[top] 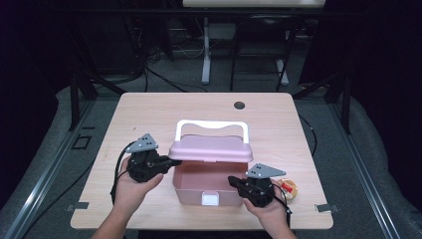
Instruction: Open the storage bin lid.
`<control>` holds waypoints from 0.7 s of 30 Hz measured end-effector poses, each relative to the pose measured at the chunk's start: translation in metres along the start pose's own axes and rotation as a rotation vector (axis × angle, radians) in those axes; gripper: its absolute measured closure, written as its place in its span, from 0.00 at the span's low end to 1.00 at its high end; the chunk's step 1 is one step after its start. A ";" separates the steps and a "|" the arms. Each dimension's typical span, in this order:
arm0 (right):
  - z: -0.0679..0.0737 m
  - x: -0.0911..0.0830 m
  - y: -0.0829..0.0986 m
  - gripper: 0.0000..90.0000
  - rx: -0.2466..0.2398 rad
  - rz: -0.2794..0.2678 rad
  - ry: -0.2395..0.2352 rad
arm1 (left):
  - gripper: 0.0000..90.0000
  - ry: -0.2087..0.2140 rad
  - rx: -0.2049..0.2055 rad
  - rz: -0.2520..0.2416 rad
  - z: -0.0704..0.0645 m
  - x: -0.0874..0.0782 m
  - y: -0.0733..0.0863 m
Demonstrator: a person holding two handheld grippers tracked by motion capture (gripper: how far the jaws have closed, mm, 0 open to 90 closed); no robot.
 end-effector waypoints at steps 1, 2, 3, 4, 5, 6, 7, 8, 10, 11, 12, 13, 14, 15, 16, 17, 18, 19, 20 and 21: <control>0.000 0.000 0.000 1.00 0.000 -0.003 0.000 | 0.99 0.002 -0.002 0.001 0.000 0.000 -0.001; 0.000 0.000 0.000 1.00 0.000 -0.003 0.000 | 0.99 0.000 -0.005 -0.001 0.000 0.000 -0.001; -0.001 0.000 0.000 1.00 -0.002 -0.002 0.001 | 0.99 -0.002 -0.003 -0.001 0.001 0.000 -0.003; -0.001 0.000 0.000 1.00 -0.007 0.000 0.004 | 0.99 -0.005 0.004 0.001 0.001 -0.001 -0.004; -0.001 0.000 0.000 1.00 -0.008 0.001 0.004 | 0.99 -0.006 -0.002 -0.003 0.001 -0.001 -0.005; -0.001 0.000 0.000 1.00 -0.008 0.002 0.003 | 0.99 -0.009 0.003 -0.003 0.001 -0.001 -0.006; -0.001 0.000 0.000 1.00 -0.007 0.003 0.001 | 0.99 -0.010 0.002 -0.003 0.001 -0.001 -0.007; -0.001 0.000 0.000 1.00 -0.008 0.004 0.001 | 0.99 -0.011 0.004 -0.004 0.001 -0.001 -0.008; -0.001 0.000 0.000 1.00 -0.010 0.006 0.001 | 0.99 -0.012 0.006 -0.001 0.001 -0.001 -0.010; -0.001 0.001 0.000 1.00 -0.011 0.004 -0.001 | 0.99 -0.014 0.006 -0.006 0.001 -0.001 -0.011; -0.001 0.000 0.000 1.00 -0.008 0.006 -0.001 | 0.99 -0.015 0.007 -0.008 0.002 -0.001 -0.012; 0.000 0.000 0.001 1.00 -0.007 0.006 -0.002 | 0.99 -0.015 0.009 -0.007 0.002 -0.001 -0.013; 0.000 0.000 0.001 1.00 -0.008 0.006 -0.003 | 0.99 -0.017 0.008 -0.007 0.002 -0.001 -0.014; 0.000 0.000 0.001 1.00 -0.007 0.006 -0.004 | 0.99 -0.018 0.003 -0.010 0.002 -0.001 -0.015; -0.001 0.000 0.001 1.00 -0.013 0.005 -0.003 | 0.99 -0.018 0.007 -0.004 0.002 -0.002 -0.016; -0.001 0.000 0.001 1.00 -0.013 0.005 -0.004 | 0.99 -0.024 0.013 -0.004 0.003 -0.002 -0.017; -0.001 0.000 0.001 1.00 -0.014 0.005 -0.003 | 0.99 -0.022 0.008 -0.009 0.002 -0.001 -0.018; -0.001 0.000 0.001 1.00 -0.014 0.005 -0.003 | 0.99 -0.022 0.009 -0.006 0.003 -0.002 -0.019; -0.001 0.000 0.001 1.00 -0.014 0.006 -0.003 | 0.99 -0.024 0.014 -0.008 0.003 -0.002 -0.019; -0.001 0.000 0.001 1.00 -0.014 0.007 -0.003 | 0.99 -0.024 0.009 -0.011 0.003 -0.002 -0.020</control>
Point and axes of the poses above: each handheld gripper's, and its own axes: x roughly forward along the jaws, y roughly out of its underside, z roughly to its left, the point moved 8 cm from there along x, roughly forward along the jaws, and after that the axes turned 10 degrees about -x, right-handed, at the moved point
